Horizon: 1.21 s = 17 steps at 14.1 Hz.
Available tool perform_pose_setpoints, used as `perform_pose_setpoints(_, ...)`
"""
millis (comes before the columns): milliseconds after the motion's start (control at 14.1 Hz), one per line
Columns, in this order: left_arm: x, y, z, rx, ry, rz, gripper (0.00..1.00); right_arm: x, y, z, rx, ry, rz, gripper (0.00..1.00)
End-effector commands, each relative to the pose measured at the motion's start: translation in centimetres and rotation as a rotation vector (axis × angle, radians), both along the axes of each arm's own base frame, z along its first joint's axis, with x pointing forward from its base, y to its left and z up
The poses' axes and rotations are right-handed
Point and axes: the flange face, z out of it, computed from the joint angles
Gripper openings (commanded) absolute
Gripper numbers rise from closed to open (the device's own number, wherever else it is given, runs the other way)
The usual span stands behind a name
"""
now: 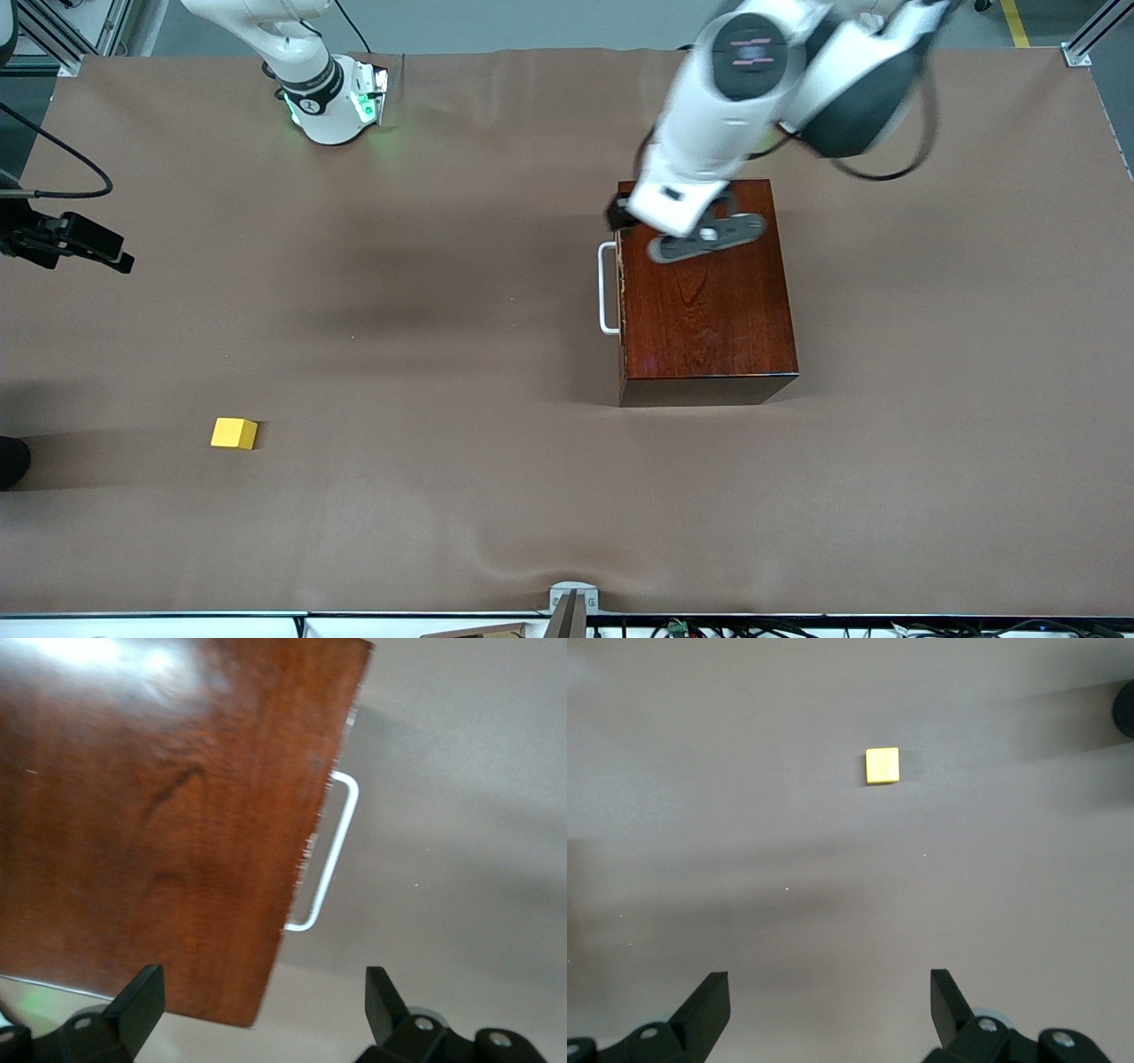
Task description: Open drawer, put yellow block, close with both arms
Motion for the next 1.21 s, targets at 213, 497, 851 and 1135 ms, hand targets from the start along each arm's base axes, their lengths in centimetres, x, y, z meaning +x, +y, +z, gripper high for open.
perform_pose_setpoints(213,-3.6,-10.9,-2.1,0.03,-0.189,-0.133,1.0,-0.8,-0.1,0.8,-0.008,-0.009,-0.005,1.0)
perform_pose_setpoints(497,-6.1,-14.4,-5.9,0.092,-0.247,-0.19,1.0,-0.7,-0.1,0.7,-0.008,-0.007,-0.005,1.0)
perform_pose_setpoints(851,-4.3,-14.3,-12.8,0.163,-0.204,-0.197,1.0,-0.7,-0.1,0.7,-0.01,-0.007,-0.005,1.0)
perform_pose_setpoints(1135,-4.7,-14.9,-16.1,0.197,-0.177,-0.196,1.0,-0.7,-0.1,0.7,-0.008,-0.007,-0.005,1.0)
